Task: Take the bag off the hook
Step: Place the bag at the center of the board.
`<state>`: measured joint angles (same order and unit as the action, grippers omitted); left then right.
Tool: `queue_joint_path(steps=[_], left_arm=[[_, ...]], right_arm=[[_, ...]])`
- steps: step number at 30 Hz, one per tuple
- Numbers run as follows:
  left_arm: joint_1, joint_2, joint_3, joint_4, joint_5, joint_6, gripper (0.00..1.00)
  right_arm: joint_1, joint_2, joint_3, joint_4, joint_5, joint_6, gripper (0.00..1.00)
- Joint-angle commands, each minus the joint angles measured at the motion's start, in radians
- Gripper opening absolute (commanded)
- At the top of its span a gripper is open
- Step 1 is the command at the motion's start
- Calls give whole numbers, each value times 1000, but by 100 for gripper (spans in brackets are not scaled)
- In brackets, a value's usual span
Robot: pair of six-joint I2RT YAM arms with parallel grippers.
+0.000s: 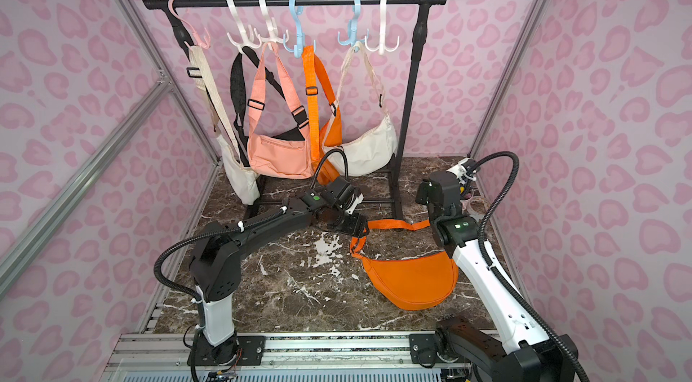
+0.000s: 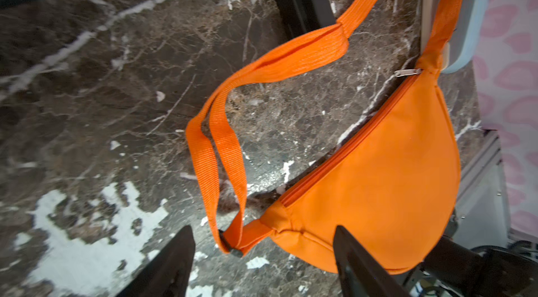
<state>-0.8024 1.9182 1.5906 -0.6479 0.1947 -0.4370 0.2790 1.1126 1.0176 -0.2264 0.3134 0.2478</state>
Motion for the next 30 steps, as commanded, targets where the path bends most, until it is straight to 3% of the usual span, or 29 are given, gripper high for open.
queue_joint_path(steps=[1,5,12,16,19,27,30], left_arm=[[1,-47,-25,-11,-102,39,75],[1,-140,-107,89,-99,55,72],[2,-306,-217,237,-124,94,70],[3,-377,-226,271,-148,125,68],[4,-423,-226,315,-153,143,67],[6,-438,-163,388,-137,150,67],[8,-392,-71,376,-162,166,68]], right_arm=[[44,10,3,105,48,-77,54],[68,24,33,126,-1,-91,53],[77,20,51,196,-282,-132,50],[80,38,59,238,-366,-142,44],[80,76,99,236,-383,-139,37],[80,146,181,275,-384,-128,38],[79,173,215,267,-360,-135,38]])
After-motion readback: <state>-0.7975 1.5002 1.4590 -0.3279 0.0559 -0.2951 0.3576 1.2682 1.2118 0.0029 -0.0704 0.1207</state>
